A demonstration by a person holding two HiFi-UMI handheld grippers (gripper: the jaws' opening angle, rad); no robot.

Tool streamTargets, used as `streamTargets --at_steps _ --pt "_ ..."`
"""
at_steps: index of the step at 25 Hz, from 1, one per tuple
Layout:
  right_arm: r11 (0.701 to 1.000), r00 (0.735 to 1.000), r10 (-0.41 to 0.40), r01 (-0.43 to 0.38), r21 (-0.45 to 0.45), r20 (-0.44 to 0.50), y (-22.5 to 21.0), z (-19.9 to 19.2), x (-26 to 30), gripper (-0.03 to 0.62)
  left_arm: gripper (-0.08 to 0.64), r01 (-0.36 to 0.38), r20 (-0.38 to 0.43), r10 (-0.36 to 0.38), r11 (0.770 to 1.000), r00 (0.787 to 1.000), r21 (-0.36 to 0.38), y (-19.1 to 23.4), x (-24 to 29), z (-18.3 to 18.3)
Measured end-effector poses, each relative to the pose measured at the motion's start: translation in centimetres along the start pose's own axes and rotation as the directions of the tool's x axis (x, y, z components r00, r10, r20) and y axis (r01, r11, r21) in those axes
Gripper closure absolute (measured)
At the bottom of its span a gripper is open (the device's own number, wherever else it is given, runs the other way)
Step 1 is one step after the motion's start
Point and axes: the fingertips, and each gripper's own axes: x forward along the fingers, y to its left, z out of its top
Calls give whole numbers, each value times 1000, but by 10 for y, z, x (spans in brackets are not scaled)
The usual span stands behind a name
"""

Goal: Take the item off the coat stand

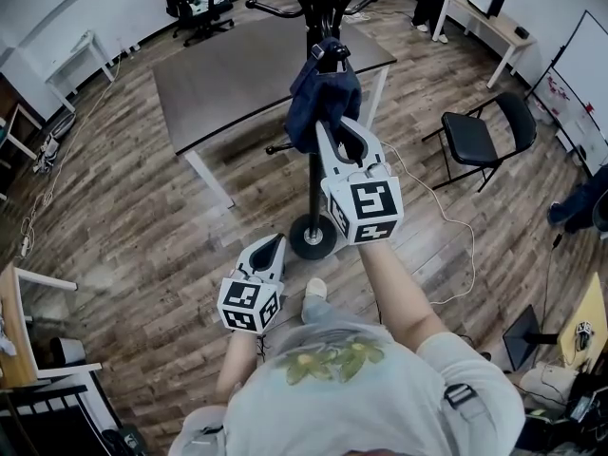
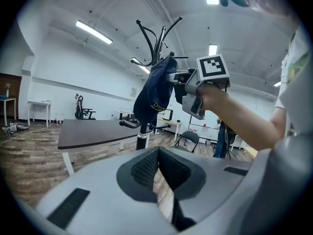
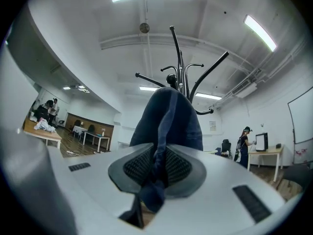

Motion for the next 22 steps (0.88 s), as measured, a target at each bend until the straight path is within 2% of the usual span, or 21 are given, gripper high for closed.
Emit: streamTargets --at_steps 9,22 --pt "999 1000 22 -22 27 6 -1 2 0 545 545 -1 -4 1 1000 1000 -1 4 3 0" --pt "999 997 31 -32 18 73 -1 15 -10 549 545 5 -13 -5 1000 1000 -5 3 7 -4"
